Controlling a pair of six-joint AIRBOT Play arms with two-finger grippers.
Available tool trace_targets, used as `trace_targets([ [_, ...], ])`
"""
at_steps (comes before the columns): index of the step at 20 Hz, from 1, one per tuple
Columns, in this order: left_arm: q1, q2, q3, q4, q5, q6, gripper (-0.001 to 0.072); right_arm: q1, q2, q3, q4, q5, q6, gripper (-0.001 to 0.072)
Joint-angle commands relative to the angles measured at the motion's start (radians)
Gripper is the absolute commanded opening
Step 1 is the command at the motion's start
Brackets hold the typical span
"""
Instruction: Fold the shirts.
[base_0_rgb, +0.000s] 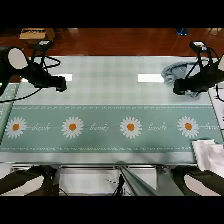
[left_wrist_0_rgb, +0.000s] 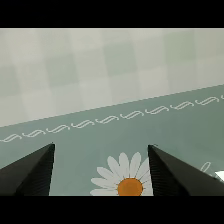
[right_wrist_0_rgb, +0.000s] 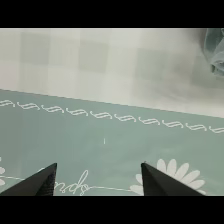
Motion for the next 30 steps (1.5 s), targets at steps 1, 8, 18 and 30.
trace_targets([
  [1,0.000,-0.001,0.001,0.000,0.000,0.000,0.0715,0.000,-0.001,0.000,0.005,-0.027,0.003,0.0596],
  [8,0.000,-0.024,0.001,0.000,0.088,0.000,0.0714,0.000,-0.002,0.000,-0.042,-0.246,0.003,0.0590],
  [18,0.000,-0.037,0.002,-0.061,0.103,0.000,0.0714,-0.293,-0.254,0.023,-0.304,-0.674,0.407,0.0591],
  [30,0.000,-0.050,0.002,-0.071,0.122,0.000,0.0714,-0.372,-0.605,0.023,0.037,-0.877,0.392,0.0572],
])
